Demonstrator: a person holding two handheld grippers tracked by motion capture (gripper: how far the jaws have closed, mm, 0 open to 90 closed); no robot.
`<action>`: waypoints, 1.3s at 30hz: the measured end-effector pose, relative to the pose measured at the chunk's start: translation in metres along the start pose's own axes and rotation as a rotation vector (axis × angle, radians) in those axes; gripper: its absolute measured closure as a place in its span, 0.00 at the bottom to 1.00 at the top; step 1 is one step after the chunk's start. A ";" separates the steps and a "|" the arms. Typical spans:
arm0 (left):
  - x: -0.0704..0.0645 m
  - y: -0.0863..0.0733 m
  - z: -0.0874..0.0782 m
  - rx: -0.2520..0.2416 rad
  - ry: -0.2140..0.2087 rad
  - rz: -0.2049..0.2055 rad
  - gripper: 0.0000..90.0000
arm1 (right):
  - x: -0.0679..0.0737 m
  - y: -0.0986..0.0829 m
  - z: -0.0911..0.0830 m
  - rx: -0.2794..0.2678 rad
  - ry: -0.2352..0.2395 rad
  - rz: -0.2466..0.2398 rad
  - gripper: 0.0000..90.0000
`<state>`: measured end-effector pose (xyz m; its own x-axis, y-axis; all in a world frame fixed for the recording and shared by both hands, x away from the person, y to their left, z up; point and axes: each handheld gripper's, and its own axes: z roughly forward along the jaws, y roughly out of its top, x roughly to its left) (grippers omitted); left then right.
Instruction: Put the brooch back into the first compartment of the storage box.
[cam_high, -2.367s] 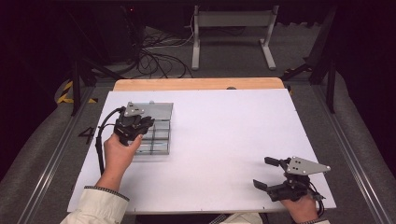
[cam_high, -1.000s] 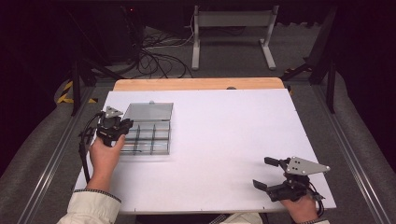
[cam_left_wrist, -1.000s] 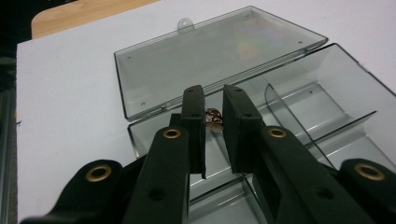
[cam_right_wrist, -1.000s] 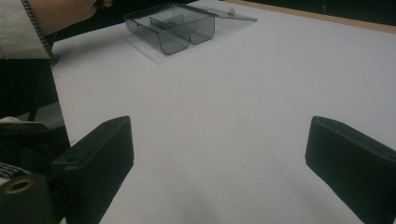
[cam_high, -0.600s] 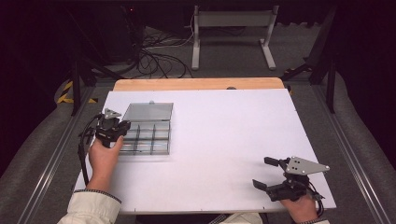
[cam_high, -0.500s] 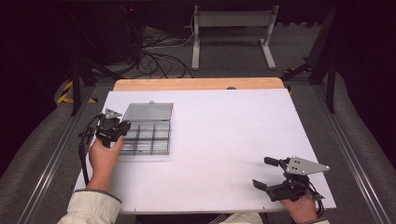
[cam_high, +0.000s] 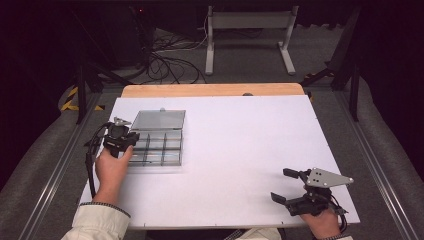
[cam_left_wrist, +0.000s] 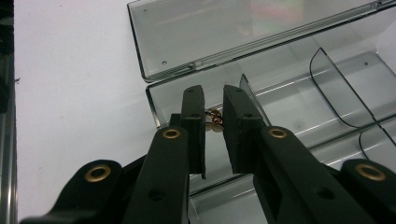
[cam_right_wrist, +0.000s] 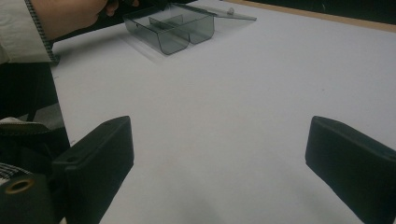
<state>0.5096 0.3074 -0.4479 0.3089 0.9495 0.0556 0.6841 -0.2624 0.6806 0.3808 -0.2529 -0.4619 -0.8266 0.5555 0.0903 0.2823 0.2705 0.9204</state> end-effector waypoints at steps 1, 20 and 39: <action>0.000 0.000 0.000 0.001 -0.001 0.001 0.88 | 0.000 0.000 0.000 0.000 0.000 0.000 0.09; -0.005 0.002 -0.013 -0.063 -0.032 0.006 0.67 | 0.000 0.000 0.000 0.002 0.000 0.000 0.09; -0.026 0.004 -0.045 -0.171 -0.110 0.049 0.55 | 0.000 0.000 0.001 0.003 -0.002 0.001 0.09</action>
<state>0.4742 0.2894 -0.4139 0.4155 0.9094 0.0179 0.5473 -0.2657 0.7936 0.3811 -0.2524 -0.4619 -0.8253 0.5574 0.0905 0.2844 0.2719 0.9193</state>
